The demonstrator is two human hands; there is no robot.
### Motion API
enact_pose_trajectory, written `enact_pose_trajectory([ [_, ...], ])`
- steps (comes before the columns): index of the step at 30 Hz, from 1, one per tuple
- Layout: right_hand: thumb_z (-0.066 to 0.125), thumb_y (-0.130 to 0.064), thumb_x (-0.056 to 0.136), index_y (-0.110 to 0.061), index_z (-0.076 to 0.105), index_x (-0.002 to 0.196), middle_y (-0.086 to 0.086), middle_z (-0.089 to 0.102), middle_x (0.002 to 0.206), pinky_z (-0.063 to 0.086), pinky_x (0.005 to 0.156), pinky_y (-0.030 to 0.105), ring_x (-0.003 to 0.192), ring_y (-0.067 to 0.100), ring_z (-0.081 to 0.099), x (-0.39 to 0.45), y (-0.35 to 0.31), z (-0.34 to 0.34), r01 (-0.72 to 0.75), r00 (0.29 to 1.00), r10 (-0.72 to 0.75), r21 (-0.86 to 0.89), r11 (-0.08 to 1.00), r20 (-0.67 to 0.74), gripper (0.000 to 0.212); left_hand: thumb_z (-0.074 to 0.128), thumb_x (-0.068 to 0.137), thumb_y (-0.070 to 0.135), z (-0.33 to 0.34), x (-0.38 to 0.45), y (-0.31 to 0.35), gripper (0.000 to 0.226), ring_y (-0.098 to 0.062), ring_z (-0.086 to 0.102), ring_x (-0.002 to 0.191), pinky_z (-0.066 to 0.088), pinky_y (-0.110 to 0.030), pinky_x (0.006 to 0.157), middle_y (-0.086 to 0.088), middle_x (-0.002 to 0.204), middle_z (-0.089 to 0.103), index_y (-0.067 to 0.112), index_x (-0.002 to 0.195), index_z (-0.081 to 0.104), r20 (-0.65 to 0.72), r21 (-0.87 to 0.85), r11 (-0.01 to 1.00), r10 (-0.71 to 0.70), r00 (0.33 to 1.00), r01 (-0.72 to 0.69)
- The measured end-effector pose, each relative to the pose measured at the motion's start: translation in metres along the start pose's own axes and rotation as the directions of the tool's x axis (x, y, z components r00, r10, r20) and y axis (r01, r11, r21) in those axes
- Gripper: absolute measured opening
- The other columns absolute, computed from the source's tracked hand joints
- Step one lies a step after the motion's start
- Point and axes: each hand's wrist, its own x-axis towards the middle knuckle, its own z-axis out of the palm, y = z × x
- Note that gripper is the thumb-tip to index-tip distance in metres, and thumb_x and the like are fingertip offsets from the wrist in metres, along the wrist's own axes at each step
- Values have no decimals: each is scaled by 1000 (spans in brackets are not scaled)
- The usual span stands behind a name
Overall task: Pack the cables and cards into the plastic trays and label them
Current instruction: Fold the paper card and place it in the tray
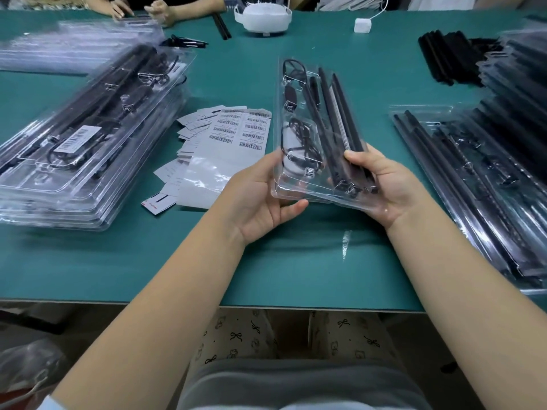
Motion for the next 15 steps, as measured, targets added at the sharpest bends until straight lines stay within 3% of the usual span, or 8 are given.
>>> enact_pose_trajectory([
  [5, 50, 3, 85, -5, 47, 131, 13, 72, 97, 57, 69, 39, 84, 26, 71, 2, 0, -2, 27, 1000, -27, 1, 1000, 8, 46, 56, 92, 43, 3, 1, -1, 35, -14, 64, 55, 52, -23, 44, -5, 71, 70, 12, 83, 70, -80, 6, 1000, -3, 997, 3],
  [9, 52, 2, 85, -5, 48, 130, 14, 72, 98, 57, 69, 38, 85, 26, 71, 2, -1, -5, 27, 999, -27, -7, 1000, 29, 45, 64, 87, 37, -1, 2, 1, 27, -15, 66, 60, 53, -23, 45, -5, 78, 71, 11, 89, 72, -58, 14, 999, -49, 997, 50],
  [12, 50, 3, 87, -5, 49, 127, 13, 72, 97, 57, 68, 37, 83, 25, 72, 1, -1, -4, 28, 999, -28, -17, 999, 34, 41, 59, 91, 41, -2, 1, 3, 31, -16, 67, 63, 54, -24, 46, -5, 84, 70, 12, 100, 67, -9, -38, 992, -119, 993, 118],
  [15, 49, 3, 88, -5, 51, 124, 14, 72, 96, 57, 68, 38, 83, 27, 71, 1, -1, -3, 50, 999, -50, -3, 999, 15, 38, 53, 94, 42, 0, 2, 2, 32, -16, 67, 63, 54, -25, 46, -6, 83, 69, 12, 99, 65, -55, -59, 991, -123, 991, 119],
])
